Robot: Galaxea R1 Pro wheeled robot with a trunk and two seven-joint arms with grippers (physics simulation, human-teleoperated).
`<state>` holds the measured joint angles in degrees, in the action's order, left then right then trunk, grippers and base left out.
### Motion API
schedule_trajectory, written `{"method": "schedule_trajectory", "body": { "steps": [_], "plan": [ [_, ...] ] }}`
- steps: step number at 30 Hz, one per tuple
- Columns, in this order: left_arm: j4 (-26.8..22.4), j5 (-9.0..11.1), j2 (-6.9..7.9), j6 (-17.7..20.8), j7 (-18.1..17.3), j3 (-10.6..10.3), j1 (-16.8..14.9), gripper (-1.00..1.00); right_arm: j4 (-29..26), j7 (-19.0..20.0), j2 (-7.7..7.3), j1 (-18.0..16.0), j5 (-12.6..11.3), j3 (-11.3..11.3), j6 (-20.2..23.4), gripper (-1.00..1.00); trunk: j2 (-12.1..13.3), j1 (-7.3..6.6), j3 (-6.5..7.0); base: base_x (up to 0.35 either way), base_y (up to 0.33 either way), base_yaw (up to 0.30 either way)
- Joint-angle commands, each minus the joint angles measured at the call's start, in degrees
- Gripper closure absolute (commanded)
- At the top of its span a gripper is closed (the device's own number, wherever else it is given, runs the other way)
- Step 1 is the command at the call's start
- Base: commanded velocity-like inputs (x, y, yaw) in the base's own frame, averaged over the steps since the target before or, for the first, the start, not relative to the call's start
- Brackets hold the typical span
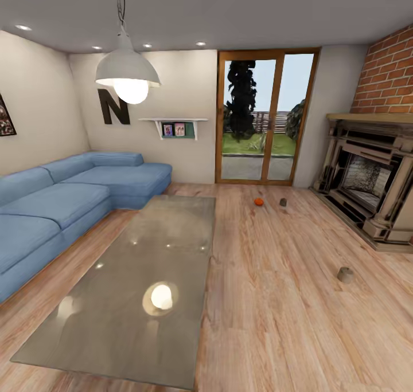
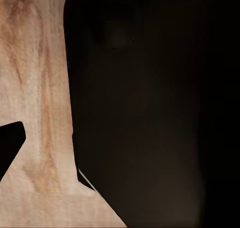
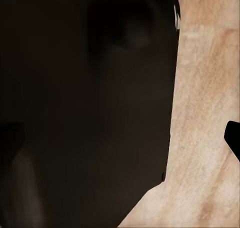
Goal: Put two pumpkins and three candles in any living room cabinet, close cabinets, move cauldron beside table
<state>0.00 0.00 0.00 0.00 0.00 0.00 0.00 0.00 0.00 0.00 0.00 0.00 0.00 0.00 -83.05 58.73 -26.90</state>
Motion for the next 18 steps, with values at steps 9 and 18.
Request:
{"method": "schedule_trajectory", "body": {
  "steps": [9, 18],
  "plan": [
    [-2.7, 0.3, -0.33, -2.4, 0.0, -0.2, -0.1, -1.0, -2.9, -0.5, 0.77, -3.0, -0.3, 0.5, -2.9, -1.0, 0.0, 0.0, -0.03, 0.0, 0.0, 0.0],
    [-2.7, -1.1, -1.51, -2.7, 0.1, -0.2, 0.5, -1.0, -4.1, 1.3, 0.79, -4.2, 2.4, -1.5, -5.2, -1.0, 0.0, 0.0, 0.06, -0.094, -0.091, -0.154]
  ]
}}
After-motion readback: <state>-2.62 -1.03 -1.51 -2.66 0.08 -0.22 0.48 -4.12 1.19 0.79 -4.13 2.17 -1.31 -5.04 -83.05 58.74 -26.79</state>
